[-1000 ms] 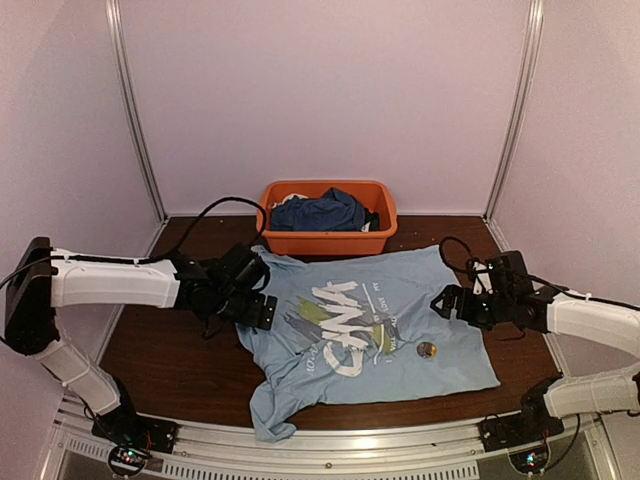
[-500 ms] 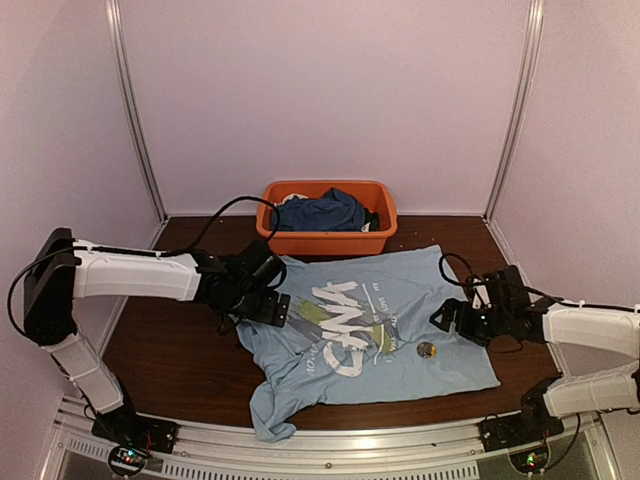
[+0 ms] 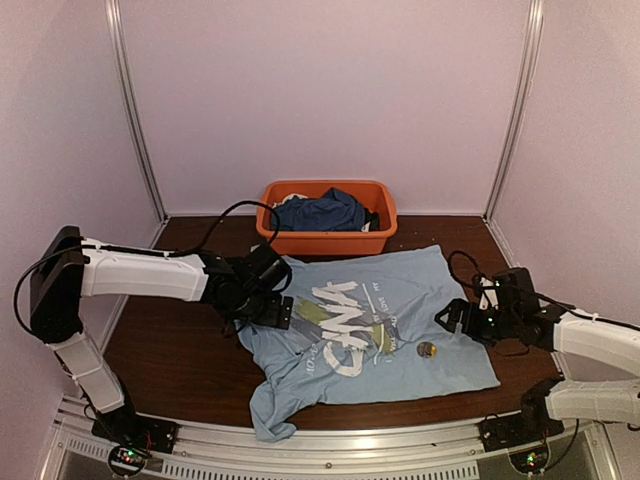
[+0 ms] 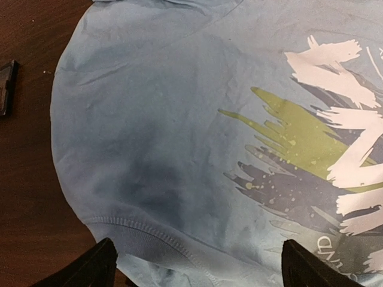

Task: Pin the brooch onto the clothing
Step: Smooth out the clothing with brooches at the center of the board.

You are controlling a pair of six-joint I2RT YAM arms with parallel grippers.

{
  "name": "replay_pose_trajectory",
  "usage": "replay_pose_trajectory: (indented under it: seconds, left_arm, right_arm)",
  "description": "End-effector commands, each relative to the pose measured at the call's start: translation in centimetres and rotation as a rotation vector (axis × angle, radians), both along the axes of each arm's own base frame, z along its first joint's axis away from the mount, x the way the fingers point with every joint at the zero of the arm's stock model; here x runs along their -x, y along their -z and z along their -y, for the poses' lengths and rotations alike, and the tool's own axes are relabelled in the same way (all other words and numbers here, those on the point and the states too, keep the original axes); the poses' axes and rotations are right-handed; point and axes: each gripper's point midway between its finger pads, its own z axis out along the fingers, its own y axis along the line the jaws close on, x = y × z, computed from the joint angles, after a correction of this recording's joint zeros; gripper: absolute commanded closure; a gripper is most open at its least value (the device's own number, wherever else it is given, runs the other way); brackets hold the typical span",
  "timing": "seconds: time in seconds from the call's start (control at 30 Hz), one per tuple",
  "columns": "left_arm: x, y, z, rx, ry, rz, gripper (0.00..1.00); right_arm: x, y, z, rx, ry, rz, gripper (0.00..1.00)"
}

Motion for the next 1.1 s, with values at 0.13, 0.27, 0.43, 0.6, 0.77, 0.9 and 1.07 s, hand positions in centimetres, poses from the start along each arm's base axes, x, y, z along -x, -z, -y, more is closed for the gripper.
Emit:
replay_pose_trajectory:
  seconds: [0.13,0.27,0.43,0.6,0.77,0.9,1.07]
  left_arm:
    - [0.5,3.7,-1.9,-0.148,-0.040,-0.058,0.02]
    - [0.2,4.7,-2.8,-0.222,-0.051,-0.049,0.02]
    - [-0.4,5.2,-4.1,-0.330,-0.055,-0.042,0.02]
    - [-1.2,5.5,-5.7,-0.385,-0.077,-0.038,0.02]
    - [-1.6,6.2,-7.2,-0.450,-0.093,-0.042,0.02]
    - [-2.0,6.4,-7.8,-0.470,-0.092,-0.057,0.02]
    - [-2.6,6.2,-7.9,-0.469,-0.088,-0.068,0.02]
  right_arm:
    - [1.6,0.3,-0.2,-0.015,-0.024,-0.019,0.00]
    - [1.8,0.5,0.0,-0.011,-0.013,-0.024,0.00]
    - [2.0,2.0,0.0,0.002,-0.003,-0.081,0.00]
    - [2.1,2.9,0.3,0.024,0.018,-0.106,0.00]
    - [2.6,4.0,1.1,0.039,0.065,-0.137,0.00]
    - [3.3,5.1,1.8,0.058,0.099,-0.167,0.00]
    - [4.1,6.3,2.6,0.093,0.137,-0.232,0.00]
